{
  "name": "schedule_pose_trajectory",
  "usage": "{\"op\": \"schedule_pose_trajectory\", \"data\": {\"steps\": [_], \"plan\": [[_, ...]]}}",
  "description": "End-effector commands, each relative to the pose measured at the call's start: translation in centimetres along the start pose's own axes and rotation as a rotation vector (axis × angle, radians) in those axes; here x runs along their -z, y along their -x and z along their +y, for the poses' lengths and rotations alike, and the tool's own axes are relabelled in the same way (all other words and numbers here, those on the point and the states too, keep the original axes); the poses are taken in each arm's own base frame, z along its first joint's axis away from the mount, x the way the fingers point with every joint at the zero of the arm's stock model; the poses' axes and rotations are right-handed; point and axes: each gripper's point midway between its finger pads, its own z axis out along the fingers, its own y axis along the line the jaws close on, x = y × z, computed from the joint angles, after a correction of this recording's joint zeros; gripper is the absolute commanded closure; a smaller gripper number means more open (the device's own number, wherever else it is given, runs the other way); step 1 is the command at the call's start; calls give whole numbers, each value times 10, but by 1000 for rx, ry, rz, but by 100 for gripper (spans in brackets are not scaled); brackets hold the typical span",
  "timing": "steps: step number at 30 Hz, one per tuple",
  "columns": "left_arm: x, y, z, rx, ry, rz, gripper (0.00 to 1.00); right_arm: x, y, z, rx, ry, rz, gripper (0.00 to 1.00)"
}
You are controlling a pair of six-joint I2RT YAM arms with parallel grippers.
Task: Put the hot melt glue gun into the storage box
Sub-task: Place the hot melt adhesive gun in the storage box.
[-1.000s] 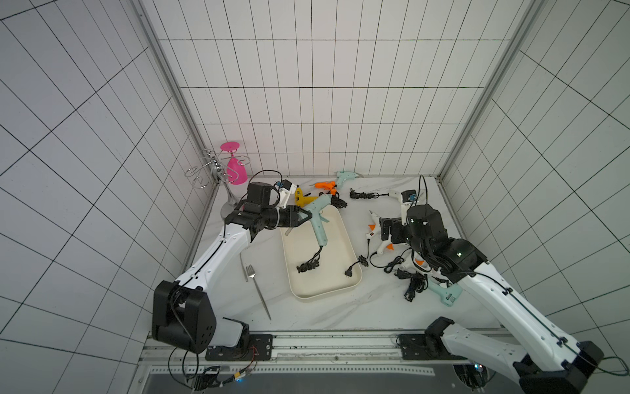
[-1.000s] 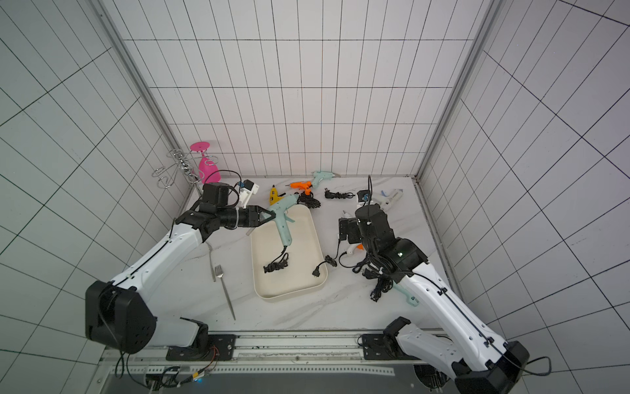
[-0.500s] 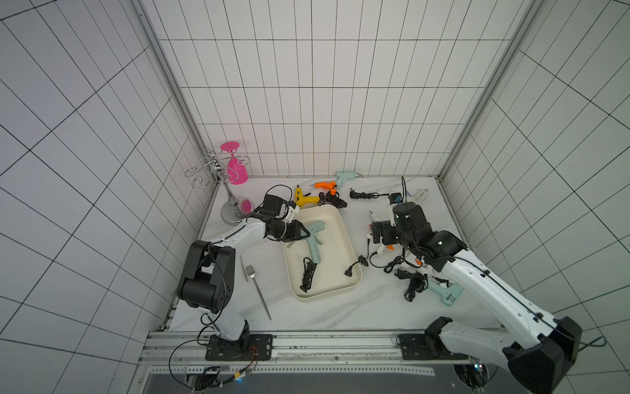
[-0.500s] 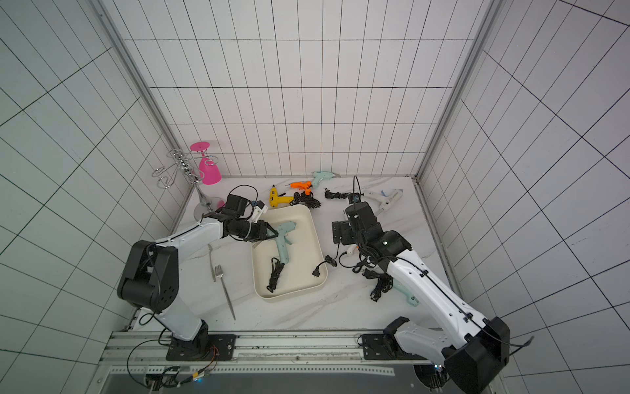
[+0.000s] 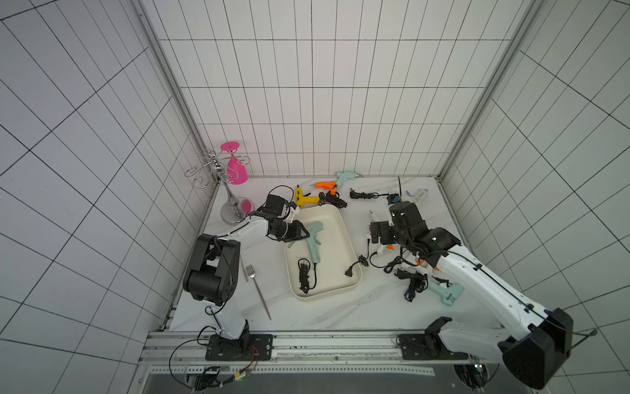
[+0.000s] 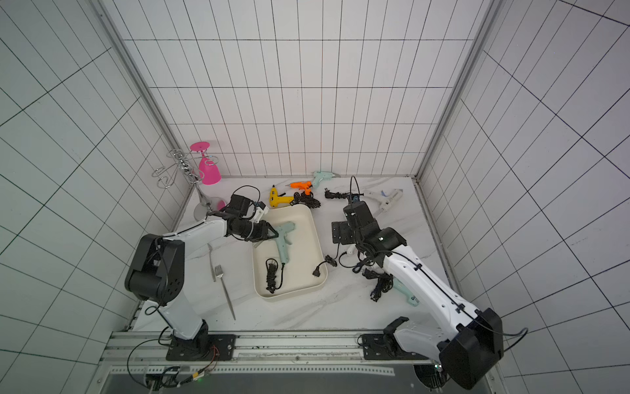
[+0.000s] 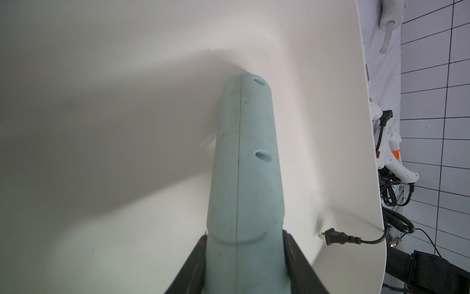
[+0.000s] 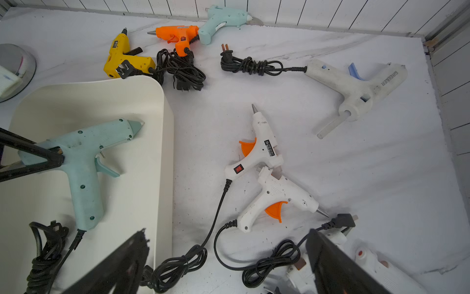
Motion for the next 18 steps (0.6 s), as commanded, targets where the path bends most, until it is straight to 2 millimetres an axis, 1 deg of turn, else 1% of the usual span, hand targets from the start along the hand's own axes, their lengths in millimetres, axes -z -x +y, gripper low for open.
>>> {"op": "schedule_pose_trajectory", "data": {"steps": [1, 6, 7, 8, 12, 14, 18], "plan": [[-11, 5, 18, 5, 73, 7, 90, -3, -10, -4, -21, -4, 12, 0], [-12, 18, 42, 76, 205, 0, 85, -10, -12, -6, -11, -14, 26, 0], [-11, 21, 44, 83, 219, -9, 82, -11, -12, -6, -10, -11, 27, 0], [-8, 25, 45, 96, 238, -23, 77, -13, -12, -4, -6, -4, 31, 0], [1, 36, 49, 116, 291, -83, 64, -21, -8, 1, 17, 13, 57, 0], [6, 39, 51, 133, 334, -103, 62, -25, -9, 5, 20, 25, 76, 0], [21, 48, 44, 106, 412, -171, 49, -29, -12, 15, 11, 73, 111, 1]]}}
